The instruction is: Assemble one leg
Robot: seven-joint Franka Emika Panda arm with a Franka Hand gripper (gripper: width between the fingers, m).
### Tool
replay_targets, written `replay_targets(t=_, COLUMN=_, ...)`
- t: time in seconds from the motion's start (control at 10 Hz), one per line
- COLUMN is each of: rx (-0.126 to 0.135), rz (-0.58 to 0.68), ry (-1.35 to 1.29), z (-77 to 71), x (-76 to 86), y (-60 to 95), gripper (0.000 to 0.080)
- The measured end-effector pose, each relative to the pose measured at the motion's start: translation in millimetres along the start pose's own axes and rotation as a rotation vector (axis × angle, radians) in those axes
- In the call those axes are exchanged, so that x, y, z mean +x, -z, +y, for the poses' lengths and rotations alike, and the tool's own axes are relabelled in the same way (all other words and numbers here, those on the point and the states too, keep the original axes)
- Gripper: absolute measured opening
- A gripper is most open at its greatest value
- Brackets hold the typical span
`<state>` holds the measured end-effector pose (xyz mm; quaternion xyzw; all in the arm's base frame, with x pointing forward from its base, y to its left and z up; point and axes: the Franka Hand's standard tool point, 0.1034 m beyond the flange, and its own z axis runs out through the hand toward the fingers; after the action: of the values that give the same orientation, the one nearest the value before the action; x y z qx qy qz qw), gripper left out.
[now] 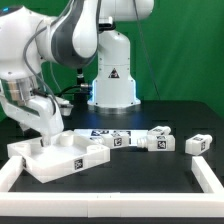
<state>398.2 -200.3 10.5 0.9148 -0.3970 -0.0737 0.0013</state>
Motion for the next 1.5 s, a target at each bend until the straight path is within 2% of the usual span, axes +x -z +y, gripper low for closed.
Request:
replay_targets(t=0.1, rx=-0.002, rz=-0.001, ry=0.012, z=-2.0, x=-1.0, y=-0.7, gripper=0.0648)
replay_targets(t=0.2, rx=-0.002, rz=-0.001, ry=0.011, z=-1.4, x=-0.9, y=-0.8, gripper=0.0521)
replay_targets(t=0.3, rx=-0.002, rz=-0.001, ry=0.011, z=-1.4, x=-1.0, y=-1.0, gripper=0.0521)
replay_targets(t=0.4, rx=-0.002, rz=-0.001, ry=0.011, z=-1.4, x=-1.0, y=-1.1, gripper=0.0384)
replay_targets(t=0.5, rx=-0.003, rz=-0.002, ry=0.011, z=-1.3, x=-1.1, y=-1.3, gripper=0.0384)
replay_targets(t=0.6, rx=-0.003, rz=-0.002, ry=0.011, z=-1.2, x=-1.2, y=-1.5, gripper=0.0173)
replay_targets(t=0.7, rx=-0.002, rz=0.0, ry=0.013, z=-1.6, x=-0.5, y=-1.0, gripper=0.0063)
replay_targets(t=0.9, rx=-0.001, rz=0.011, ry=-0.029, z=-3.7, x=1.7, y=0.6, gripper=0.0061)
replay_targets(t=1.1, rx=0.002, rz=0.02, ry=-0.125, z=-12.7, x=-0.8, y=1.1, gripper=0.0061)
replay_targets(t=1.3, rx=0.039, rz=-0.023, ry=-0.254, z=-24.2, x=-7.6, y=3.0, gripper=0.0061)
replay_targets(t=1.5, rx=0.046, rz=-0.032, ry=-0.282, z=-30.2, x=-9.6, y=5.6, gripper=0.0061)
